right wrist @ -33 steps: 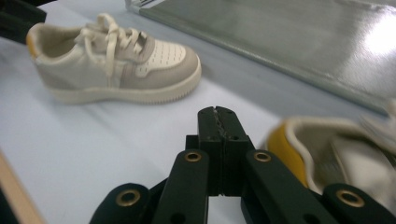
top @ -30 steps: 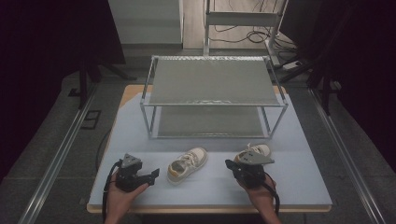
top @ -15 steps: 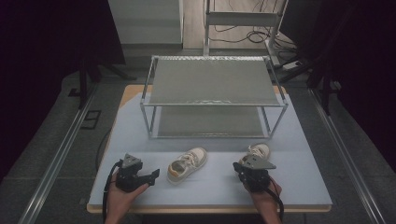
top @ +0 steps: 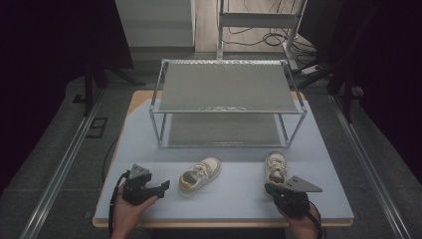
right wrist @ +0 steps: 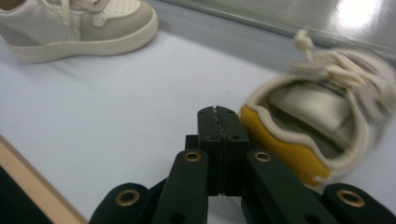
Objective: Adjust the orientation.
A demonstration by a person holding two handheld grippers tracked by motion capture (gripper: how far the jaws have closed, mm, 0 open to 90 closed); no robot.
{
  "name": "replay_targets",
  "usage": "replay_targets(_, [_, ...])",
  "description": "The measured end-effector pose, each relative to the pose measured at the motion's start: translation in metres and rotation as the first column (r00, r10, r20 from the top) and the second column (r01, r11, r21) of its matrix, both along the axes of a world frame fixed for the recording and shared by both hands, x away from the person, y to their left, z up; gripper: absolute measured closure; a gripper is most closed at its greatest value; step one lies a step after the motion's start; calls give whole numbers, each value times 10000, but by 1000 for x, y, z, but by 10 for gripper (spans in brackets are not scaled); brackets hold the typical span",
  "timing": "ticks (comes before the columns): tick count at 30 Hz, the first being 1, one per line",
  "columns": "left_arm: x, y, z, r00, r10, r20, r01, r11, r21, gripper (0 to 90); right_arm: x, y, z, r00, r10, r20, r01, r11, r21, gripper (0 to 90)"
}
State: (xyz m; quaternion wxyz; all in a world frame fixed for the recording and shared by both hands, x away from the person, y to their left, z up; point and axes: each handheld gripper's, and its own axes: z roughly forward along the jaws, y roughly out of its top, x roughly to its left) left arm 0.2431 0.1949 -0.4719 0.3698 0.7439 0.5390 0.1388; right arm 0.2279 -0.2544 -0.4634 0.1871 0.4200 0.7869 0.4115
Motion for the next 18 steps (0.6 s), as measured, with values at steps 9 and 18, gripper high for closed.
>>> replay_targets(9, [-1,1,1,10000,-2,2,2,10000,-25,247,-10,-35,1,9977,-656,-184,662,9972,356,885])
replay_targets(18, [0,1,-1,10000,10,-59,-10,10000,-6,247,-9,-65,1,9914,-1268,-315,1285,9899,594,878])
